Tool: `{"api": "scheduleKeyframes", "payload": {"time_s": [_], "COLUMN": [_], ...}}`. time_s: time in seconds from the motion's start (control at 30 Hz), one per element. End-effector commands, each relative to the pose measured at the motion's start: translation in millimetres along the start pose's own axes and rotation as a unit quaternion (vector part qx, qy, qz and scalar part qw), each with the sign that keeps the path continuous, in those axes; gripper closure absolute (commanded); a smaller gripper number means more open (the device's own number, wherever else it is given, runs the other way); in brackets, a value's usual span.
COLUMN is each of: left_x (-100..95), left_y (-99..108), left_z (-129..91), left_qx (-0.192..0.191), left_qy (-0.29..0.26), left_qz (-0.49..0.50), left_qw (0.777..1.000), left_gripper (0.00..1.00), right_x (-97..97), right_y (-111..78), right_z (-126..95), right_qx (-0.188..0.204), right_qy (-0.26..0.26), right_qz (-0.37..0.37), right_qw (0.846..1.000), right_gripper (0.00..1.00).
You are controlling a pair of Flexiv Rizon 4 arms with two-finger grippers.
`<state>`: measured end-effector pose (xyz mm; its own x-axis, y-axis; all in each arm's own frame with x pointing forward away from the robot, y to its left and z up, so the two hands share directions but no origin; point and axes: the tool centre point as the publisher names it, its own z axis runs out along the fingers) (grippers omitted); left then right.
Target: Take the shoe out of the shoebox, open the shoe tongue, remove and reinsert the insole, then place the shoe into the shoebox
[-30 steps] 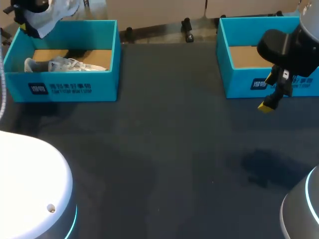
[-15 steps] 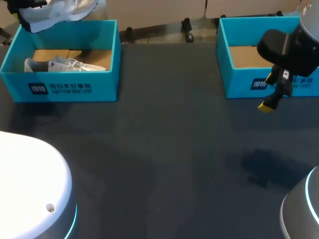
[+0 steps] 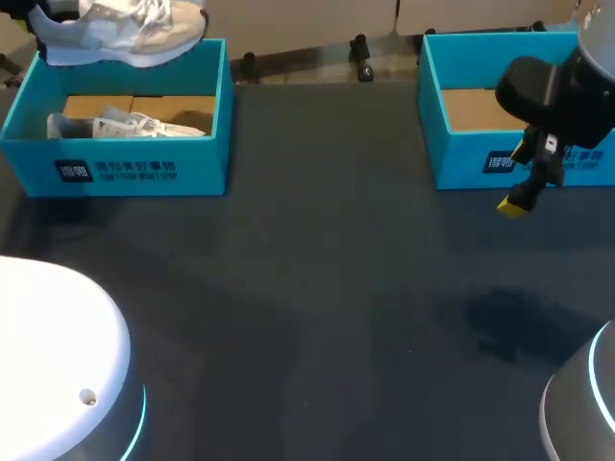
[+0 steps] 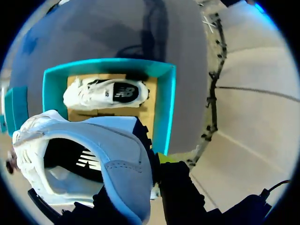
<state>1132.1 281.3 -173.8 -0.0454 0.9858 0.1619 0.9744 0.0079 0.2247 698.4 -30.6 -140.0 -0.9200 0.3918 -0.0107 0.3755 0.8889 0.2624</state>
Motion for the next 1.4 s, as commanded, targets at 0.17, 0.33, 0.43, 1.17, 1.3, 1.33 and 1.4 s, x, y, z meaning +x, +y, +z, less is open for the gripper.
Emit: {"api": "scheduleKeyframes", "payload": {"time_s": [0.17, 0.33, 0.43, 1.17, 1.3, 1.33, 1.4], "left_x": [6.1, 6.8, 7.3, 9.5, 7.7, 7.5, 6.6], "left_y": [2, 5, 8, 17, 16, 16, 16], "left_z": [8, 15, 21, 79, 88, 91, 96], "left_qx": [0.010, 0.016, 0.023, 0.042, 0.042, 0.044, 0.043], "left_qy": [-0.003, -0.005, -0.002, 0.024, 0.028, 0.026, 0.026], "left_qz": [0.040, 0.022, 0.012, -0.041, -0.045, -0.047, -0.046], "left_qw": [0.999, 1.000, 1.000, 0.998, 0.998, 0.998, 0.998], "left_gripper": [1.00, 1.00, 1.00, 1.00, 1.00, 1.00, 1.00], "right_x": [-0.9, -0.9, -0.9, -0.9, -0.9, -0.9, -0.9], "right_y": [1.9, 1.9, 1.9, 1.9, 1.9, 1.9, 1.9], "right_z": [1, 1, 1, 1, 1, 1, 1], "right_qx": [0.002, 0.002, 0.002, 0.002, 0.002, 0.002, 0.002], "right_qy": [0.001, 0.001, 0.001, 0.001, 0.001, 0.001, 0.001], "right_qz": [0.001, 0.001, 0.001, 0.001, 0.001, 0.001, 0.001], "right_qw": [1.000, 1.000, 1.000, 1.000, 1.000, 1.000, 1.000], "right_gripper": [0.00, 0.00, 0.00, 0.00, 0.00, 0.00, 0.00]}}
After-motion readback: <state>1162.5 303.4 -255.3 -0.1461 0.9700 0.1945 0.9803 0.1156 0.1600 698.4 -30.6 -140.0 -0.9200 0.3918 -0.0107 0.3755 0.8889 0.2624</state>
